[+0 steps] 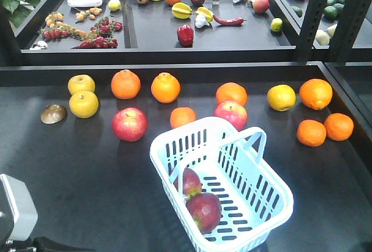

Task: Pick three apples into basket with both arms
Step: 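Grasp a third red apple near the table edge with the right gripper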

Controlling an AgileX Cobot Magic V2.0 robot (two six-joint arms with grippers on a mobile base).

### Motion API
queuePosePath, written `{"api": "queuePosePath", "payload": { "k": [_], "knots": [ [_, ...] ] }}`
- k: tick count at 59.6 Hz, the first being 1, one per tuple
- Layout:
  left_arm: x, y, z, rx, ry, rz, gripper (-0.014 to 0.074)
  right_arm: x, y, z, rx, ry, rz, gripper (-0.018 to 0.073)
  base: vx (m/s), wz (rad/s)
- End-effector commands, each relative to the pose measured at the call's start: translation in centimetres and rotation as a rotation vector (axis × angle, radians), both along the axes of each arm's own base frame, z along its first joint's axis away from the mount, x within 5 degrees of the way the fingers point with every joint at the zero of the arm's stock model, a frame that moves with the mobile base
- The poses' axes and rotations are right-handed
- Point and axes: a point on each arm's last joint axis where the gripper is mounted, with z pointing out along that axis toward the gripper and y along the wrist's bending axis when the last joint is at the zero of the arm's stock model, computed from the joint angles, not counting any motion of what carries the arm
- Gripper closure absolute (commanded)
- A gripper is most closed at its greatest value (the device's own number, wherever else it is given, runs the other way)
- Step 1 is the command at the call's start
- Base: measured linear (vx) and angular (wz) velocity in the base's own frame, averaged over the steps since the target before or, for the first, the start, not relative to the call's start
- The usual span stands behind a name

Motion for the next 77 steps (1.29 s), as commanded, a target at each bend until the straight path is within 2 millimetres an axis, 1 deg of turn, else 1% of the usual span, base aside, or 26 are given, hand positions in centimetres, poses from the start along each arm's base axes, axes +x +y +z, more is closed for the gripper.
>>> {"api": "queuePosePath", "payload": {
  "k": [1, 23, 44, 55, 60, 66, 71, 77],
  "knots": [
    [0.3, -0.2, 1.0, -0.053, -0.024, 0.032, 0.0602, 0.4, -0.6, 0.9, -0.037, -0.040, 0.002, -0.0084, 0.00, 0.00],
    [0.3, -0.2, 1.0, -0.053, -0.024, 0.032, 0.0602, 1.0, -0.9, -0.8, -0.028, -0.030, 0.011, -0.0072, 0.00, 0.00],
    [0.4, -0.2, 1.0, -0.054, -0.025, 0.034, 0.0602, 1.5, -1.1, -3.2, -0.006, 0.006, 0.018, -0.0057, 0.00, 0.00],
    [0.4, -0.2, 1.0, -0.054, -0.025, 0.034, 0.0602, 1.6, -1.0, -3.7, 0.009, 0.012, 0.044, -0.0036, 0.00, 0.00],
    [0.4, -0.2, 1.0, -0.054, -0.026, 0.035, 0.0602, 1.6, -1.0, -3.5, 0.014, 0.007, 0.046, 0.0000, 0.00, 0.00],
    [0.4, -0.2, 1.0, -0.054, -0.027, 0.035, 0.0602, 1.7, -0.8, -3.1, 0.022, -0.016, 0.042, 0.0078, 0.00, 0.00],
    [0.4, -0.2, 1.0, -0.054, -0.027, 0.035, 0.0602, 1.8, -0.6, -2.2, 0.038, -0.052, 0.058, 0.0183, 0.00, 0.00],
    [0.4, -0.2, 1.0, -0.055, -0.028, 0.037, 0.0602, 1.9, 0.0, -0.6, 0.063, -0.126, 0.072, 0.0310, 0.00, 0.00]
  ]
}}
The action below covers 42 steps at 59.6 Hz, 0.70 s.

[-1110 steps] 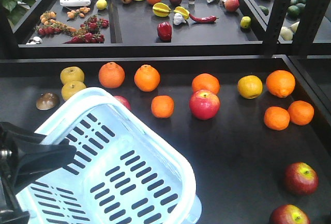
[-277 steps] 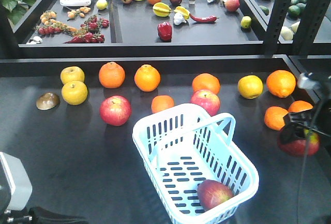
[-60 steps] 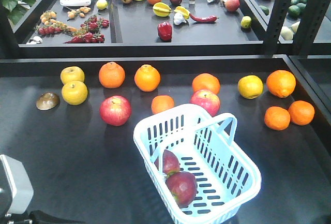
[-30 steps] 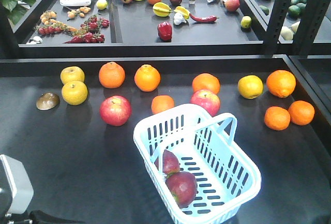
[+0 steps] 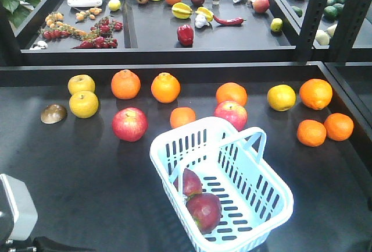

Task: Pick three apples into basket with both arms
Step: 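Grasp a third red apple near the table edge with the right gripper, then place the third apple into the basket and release it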

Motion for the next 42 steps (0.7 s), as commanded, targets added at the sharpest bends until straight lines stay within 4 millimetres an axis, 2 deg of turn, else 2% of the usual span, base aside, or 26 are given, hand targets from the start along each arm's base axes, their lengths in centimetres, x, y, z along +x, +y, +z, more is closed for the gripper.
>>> {"api": "queuePosePath", "payload": {
  "k": [1, 9, 16, 31, 42],
  "knots": [
    [0.4, -0.2, 1.0, -0.054, -0.028, 0.036, 0.0602, 0.4, 0.2, 3.4, 0.001, -0.126, 0.027, 0.0330, 0.00, 0.00],
    [0.4, -0.2, 1.0, -0.054, -0.028, 0.036, 0.0602, 0.4, 1.7, 6.6, 0.056, -0.269, 0.090, 0.0487, 0.00, 0.00],
    [0.4, -0.2, 1.0, -0.054, -0.028, 0.036, 0.0602, 0.0, 3.6, 9.6, 0.112, -0.385, 0.147, 0.0564, 0.00, 0.00],
    [0.4, -0.2, 1.0, -0.054, -0.028, 0.036, 0.0602, -2.1, 9.4, 15.2, 0.194, -0.538, 0.329, 0.0564, 0.00, 0.00],
    [0.4, -0.2, 1.0, -0.054, -0.028, 0.036, 0.0602, -3.9, 14.2, 18.3, 0.262, -0.667, 0.461, 0.0564, 0.00, 0.00]
  ]
}}
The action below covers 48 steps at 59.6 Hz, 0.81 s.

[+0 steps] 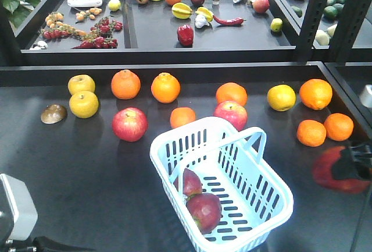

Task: Pick three apples into basket with both arms
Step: 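Place the third apple into the basket and release it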

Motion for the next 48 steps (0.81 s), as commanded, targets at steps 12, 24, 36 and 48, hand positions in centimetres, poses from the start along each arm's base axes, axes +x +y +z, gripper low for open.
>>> {"api": "queuePosePath", "payload": {
  "k": [12, 24, 36, 48],
  "knots": [
    [0.4, -0.2, 1.0, -0.054, -0.026, 0.035, 0.0602, -0.9, 7.0, 2.7, 0.083, -0.177, 0.232, 0.0561, 0.00, 0.00],
    [0.4, -0.2, 1.0, -0.054, -0.026, 0.035, 0.0602, 0.1, 10.8, 1.7, 0.113, -0.239, 0.320, 0.0503, 0.00, 0.00],
    [0.4, -0.2, 1.0, -0.054, -0.026, 0.035, 0.0602, 1.8, 13.4, -1.1, 0.118, -0.186, 0.356, 0.0274, 0.00, 0.00],
    [0.4, -0.2, 1.0, -0.054, -0.026, 0.035, 0.0602, 3.3, 14.0, -2.9, 0.147, -0.167, 0.307, -0.0029, 0.00, 0.00]
  ]
}}
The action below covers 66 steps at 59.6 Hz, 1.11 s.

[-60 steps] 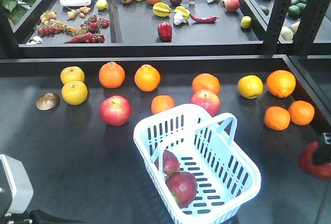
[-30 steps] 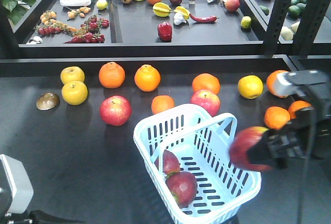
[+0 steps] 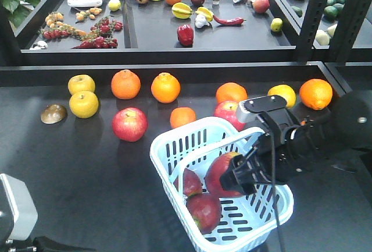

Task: Pick three apples into basket with both arms
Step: 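Place the third apple into the basket and release it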

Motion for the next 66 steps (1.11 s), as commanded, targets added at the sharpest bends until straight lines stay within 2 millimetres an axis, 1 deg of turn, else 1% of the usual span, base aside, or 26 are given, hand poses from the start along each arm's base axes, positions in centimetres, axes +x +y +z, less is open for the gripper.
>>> {"api": "queuePosePath", "payload": {
  "k": [1, 5, 10, 17, 24, 27, 33, 37, 46, 51, 56, 61, 66],
  "knots": [
    [0.4, -0.2, 1.0, -0.054, -0.026, 0.035, 0.0602, 0.8, 0.4, 1.2, 0.063, -0.071, -0.041, -0.0047, 0.00, 0.00],
    [0.4, -0.2, 1.0, -0.054, -0.026, 0.035, 0.0602, 0.8, 0.4, 1.1, 0.059, -0.064, -0.035, -0.0117, 0.00, 0.00],
    [0.4, -0.2, 1.0, -0.054, -0.026, 0.035, 0.0602, 0.8, 0.4, 1.1, 0.059, -0.063, -0.035, -0.0152, 0.00, 0.00],
    [0.4, -0.2, 1.0, -0.054, -0.026, 0.035, 0.0602, 0.6, 0.4, 1.1, 0.056, -0.047, -0.026, -0.0144, 0.00, 0.00],
    [0.3, -0.2, 1.0, -0.053, -0.024, 0.033, 0.0602, 0.2, 0.4, 1.2, 0.047, -0.012, 0.005, -0.0097, 0.00, 0.00],
    [0.3, -0.2, 1.0, -0.053, -0.023, 0.032, 0.0602, -0.2, 0.3, 1.5, 0.045, -0.009, 0.017, -0.0055, 0.00, 0.00],
    [0.3, -0.2, 1.0, -0.053, -0.023, 0.032, 0.0602, -0.8, 0.1, 2.8, 0.054, -0.056, 0.038, 0.0076, 0.00, 0.00],
    [0.3, -0.2, 1.0, -0.053, -0.023, 0.032, 0.0602, -1.4, -0.2, 3.9, 0.063, -0.102, 0.045, 0.0202, 0.00, 0.00],
    [0.3, -0.2, 1.0, -0.053, -0.023, 0.032, 0.0602, -3.7, -1.1, 6.7, 0.075, -0.190, 0.073, 0.0571, 0.00, 0.00],
    [0.3, -0.2, 1.0, -0.053, -0.023, 0.031, 0.0602, -5.4, -1.7, 7.8, 0.081, -0.229, 0.081, 0.0571, 0.00, 0.00],
    [0.3, -0.2, 1.0, -0.052, -0.020, 0.028, 0.0602, -7.4, -2.5, 8.1, 0.092, -0.270, 0.076, 0.0568, 0.00, 0.00],
    [0.3, -0.2, 1.0, -0.052, -0.018, 0.027, 0.0602, -9.6, -3.5, 7.4, 0.100, -0.322, 0.058, 0.0566, 0.00, 0.00],
    [0.3, -0.2, 1.0, -0.052, -0.020, 0.028, 0.0602, -11.5, -4.5, 6.0, 0.101, -0.381, 0.029, 0.0565, 0.00, 0.00]
  ]
}}
